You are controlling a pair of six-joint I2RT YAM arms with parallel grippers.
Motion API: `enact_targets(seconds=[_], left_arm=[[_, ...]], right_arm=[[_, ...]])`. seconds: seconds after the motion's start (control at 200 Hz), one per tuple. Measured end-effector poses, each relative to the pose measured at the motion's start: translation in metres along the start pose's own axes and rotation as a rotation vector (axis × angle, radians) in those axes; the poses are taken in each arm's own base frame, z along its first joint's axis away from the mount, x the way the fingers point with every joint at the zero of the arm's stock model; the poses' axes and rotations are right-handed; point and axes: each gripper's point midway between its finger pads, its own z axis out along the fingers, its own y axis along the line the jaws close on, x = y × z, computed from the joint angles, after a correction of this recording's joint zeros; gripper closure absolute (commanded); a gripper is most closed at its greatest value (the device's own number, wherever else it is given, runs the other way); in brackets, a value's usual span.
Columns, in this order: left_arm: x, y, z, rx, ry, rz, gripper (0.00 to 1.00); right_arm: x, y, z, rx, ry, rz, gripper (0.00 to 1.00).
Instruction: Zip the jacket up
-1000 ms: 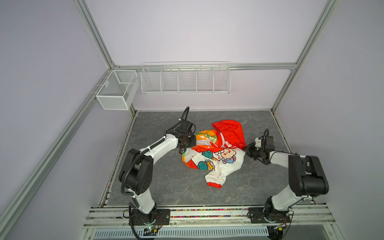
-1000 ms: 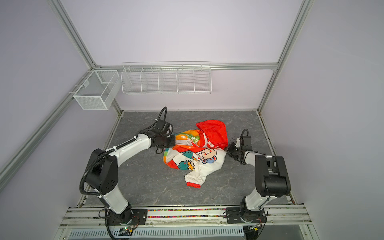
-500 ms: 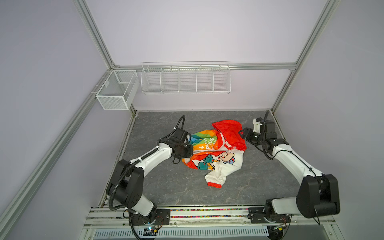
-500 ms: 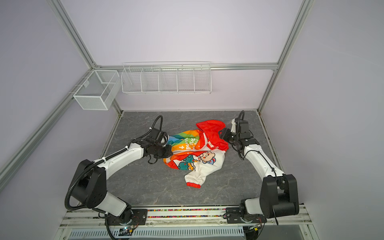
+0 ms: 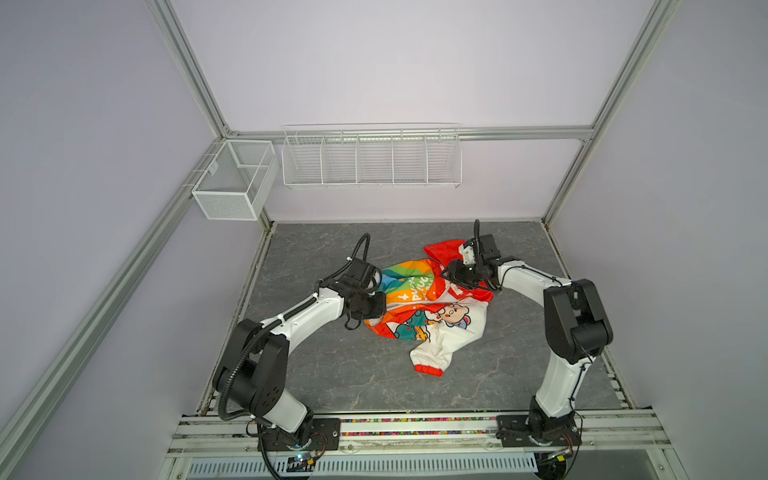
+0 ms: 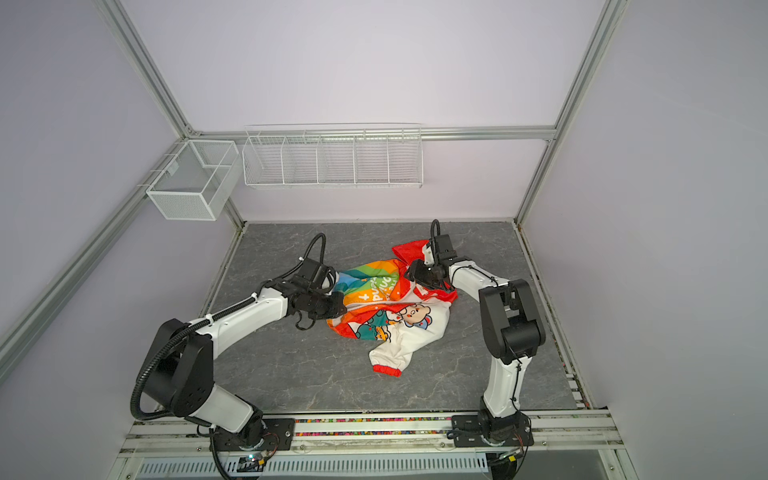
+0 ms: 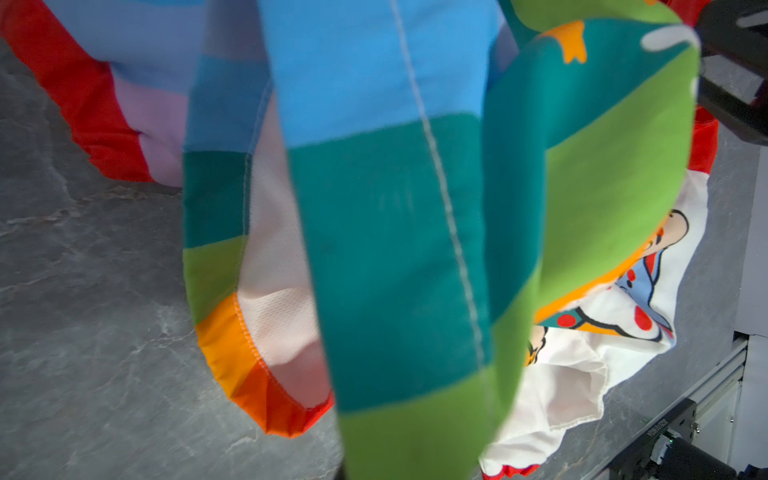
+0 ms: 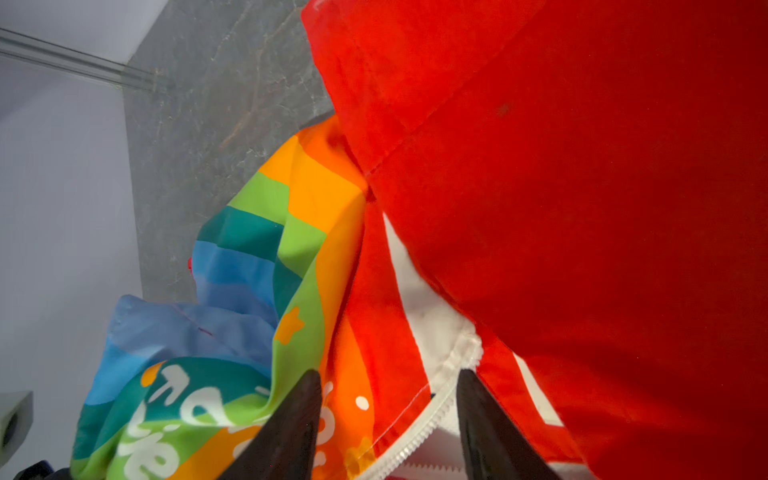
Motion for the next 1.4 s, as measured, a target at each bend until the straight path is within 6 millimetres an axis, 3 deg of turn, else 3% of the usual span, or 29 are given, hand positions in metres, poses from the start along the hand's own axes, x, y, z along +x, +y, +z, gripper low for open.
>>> enact_targets(seconds=[0.38, 0.57, 0.935, 1.07, 1.255, 1.4], left_arm=[[0.001, -0.002, 0.000, 0.010, 0.004, -0.004, 1.00], [0.001, -0.002, 0.000, 0.012, 0.004, -0.003, 1.00], [0.000, -0.003, 0.000, 0.015, 0.003, -0.003, 1.00], [0.000, -0.003, 0.000, 0.015, 0.003, -0.003, 1.00], [0.000, -0.003, 0.000, 0.015, 0.004, -0.002, 1.00], [0.000, -0.003, 0.000, 0.015, 0.004, -0.002, 1.00]], right_arm=[[-0.002, -0.014, 0.025, 0.030, 0.034, 0.020, 0.42], [-0.001, -0.018, 0.027, 0.042, 0.035, 0.023, 0.42], [-0.007, -0.012, 0.026, -0.003, 0.024, 0.051, 0.75], [-0.010, -0.009, 0.017, -0.024, 0.016, 0.067, 0.82], [-0.026, -0.001, -0.010, -0.064, -0.033, 0.071, 0.93], [-0.037, -0.005, -0.029, -0.055, -0.055, 0.079, 0.93]])
